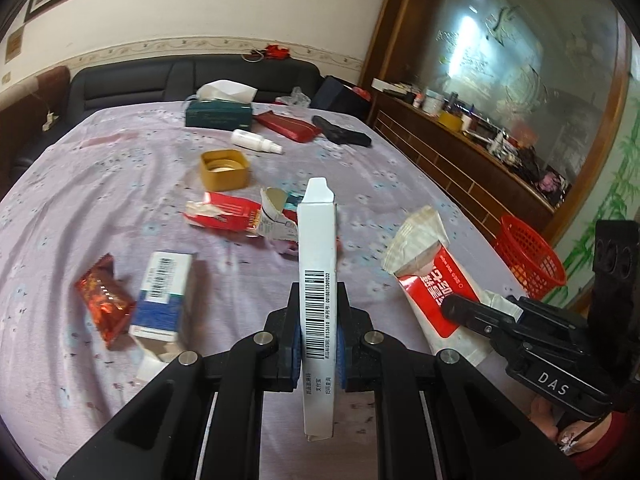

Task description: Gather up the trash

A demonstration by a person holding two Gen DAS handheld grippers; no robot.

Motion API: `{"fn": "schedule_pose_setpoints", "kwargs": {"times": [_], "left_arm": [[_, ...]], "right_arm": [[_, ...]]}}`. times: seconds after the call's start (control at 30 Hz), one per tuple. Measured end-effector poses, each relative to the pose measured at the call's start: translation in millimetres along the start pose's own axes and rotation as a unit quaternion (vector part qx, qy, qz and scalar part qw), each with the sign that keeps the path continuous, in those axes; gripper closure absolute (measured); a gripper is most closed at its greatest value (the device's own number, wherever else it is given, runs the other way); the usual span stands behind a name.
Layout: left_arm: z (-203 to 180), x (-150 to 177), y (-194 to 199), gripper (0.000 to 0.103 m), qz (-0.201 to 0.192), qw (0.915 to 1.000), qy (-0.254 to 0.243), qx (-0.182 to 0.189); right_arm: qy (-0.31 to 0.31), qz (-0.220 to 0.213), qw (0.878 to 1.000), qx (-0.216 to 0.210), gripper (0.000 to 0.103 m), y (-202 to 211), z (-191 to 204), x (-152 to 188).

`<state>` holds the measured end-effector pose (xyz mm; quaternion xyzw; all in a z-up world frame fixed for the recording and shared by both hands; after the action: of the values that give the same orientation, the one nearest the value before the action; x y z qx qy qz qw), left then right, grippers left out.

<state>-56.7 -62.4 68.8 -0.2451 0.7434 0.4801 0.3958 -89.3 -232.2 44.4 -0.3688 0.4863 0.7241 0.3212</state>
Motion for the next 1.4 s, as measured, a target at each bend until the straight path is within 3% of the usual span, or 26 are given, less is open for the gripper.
{"fn": "schedule_pose_setpoints", "kwargs": {"times": [0.47, 1.0, 1.4], "left_arm": [[-30.2, 0.5, -8.0, 0.091, 0.014, 0.9996, -0.023, 0.001], [-35.2, 1.3, -9.7, 0.091, 0.017, 0.9994, -0.029, 0.0], [-39.8, -0.1, -10.0, 0.091, 0.007, 0.9988, -0.04, -0.028]], "right_arm": [[-0.022, -0.021, 1.0, 0.001, 0.085, 24.5, -18.8, -1.4], [-0.025, -0.028, 0.999, 0.001, 0.085, 32.5, -22.4, -0.7], [-0.027, -0.026, 0.999, 0.003, 0.085, 31.8, -25.3, -0.9]]}}
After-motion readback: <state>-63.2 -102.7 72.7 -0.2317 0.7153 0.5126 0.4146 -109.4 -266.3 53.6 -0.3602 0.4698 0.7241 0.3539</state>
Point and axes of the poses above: each gripper's, at about its wrist camera, not at the fingertips, and y roughly against the way its jaws point, z to its left, x to its underside, the point moved 1 cm from there along -y, roughly the way its jaws point, and after that the axes turned 8 degrees about -z, right-handed, at the moved point
